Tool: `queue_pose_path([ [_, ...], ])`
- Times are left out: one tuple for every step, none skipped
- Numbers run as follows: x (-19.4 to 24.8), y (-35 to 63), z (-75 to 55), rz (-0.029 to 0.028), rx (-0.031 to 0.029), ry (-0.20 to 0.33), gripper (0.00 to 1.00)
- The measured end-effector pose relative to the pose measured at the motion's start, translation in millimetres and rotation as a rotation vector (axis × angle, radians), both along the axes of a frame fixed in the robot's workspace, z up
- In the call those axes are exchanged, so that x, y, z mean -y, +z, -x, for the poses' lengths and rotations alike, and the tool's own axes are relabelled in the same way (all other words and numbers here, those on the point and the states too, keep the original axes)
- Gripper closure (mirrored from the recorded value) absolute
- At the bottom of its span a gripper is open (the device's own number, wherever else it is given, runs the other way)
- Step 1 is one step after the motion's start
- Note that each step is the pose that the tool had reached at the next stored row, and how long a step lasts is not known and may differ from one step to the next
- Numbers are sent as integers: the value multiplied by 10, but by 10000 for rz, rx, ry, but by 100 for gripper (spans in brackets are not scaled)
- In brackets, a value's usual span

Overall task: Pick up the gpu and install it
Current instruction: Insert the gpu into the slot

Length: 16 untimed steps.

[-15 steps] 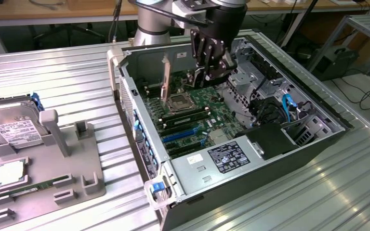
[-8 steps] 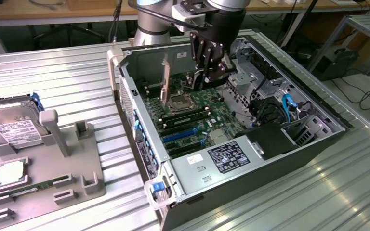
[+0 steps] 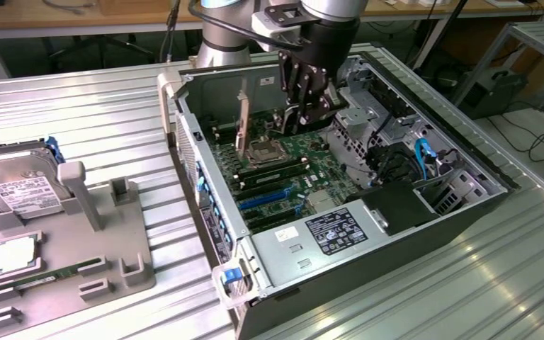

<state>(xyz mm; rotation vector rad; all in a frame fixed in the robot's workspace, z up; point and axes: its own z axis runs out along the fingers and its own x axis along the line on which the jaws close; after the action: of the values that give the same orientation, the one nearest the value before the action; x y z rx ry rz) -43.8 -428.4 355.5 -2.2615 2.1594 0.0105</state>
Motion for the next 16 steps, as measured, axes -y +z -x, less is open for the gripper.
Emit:
queue_pose_path([
  [0,-9,0,-1,-3,0,73],
  [0,-17,0,-1,-5,0,73],
  [0,-24,0,-1,-7,0,73],
  [0,-33,0,0,-11,0,73],
  [0,-41,0,0,-14,0,73],
  [0,-50,0,0,-17,0,73],
  [0,-59,0,0,-20,0,73],
  [0,-68,0,0,-23,0,73],
  [0,-76,0,0,-26,0,73],
  [0,-84,0,0,-30,0,73],
  [0,-92,0,0,-33,0,73],
  [0,-101,0,-1,-37,0,73],
  [0,-108,0,-1,-40,0,73],
  [0,-116,0,0,-43,0,73],
  [0,-130,0,0,-47,0,73],
  [0,-138,0,-1,-50,0,73],
])
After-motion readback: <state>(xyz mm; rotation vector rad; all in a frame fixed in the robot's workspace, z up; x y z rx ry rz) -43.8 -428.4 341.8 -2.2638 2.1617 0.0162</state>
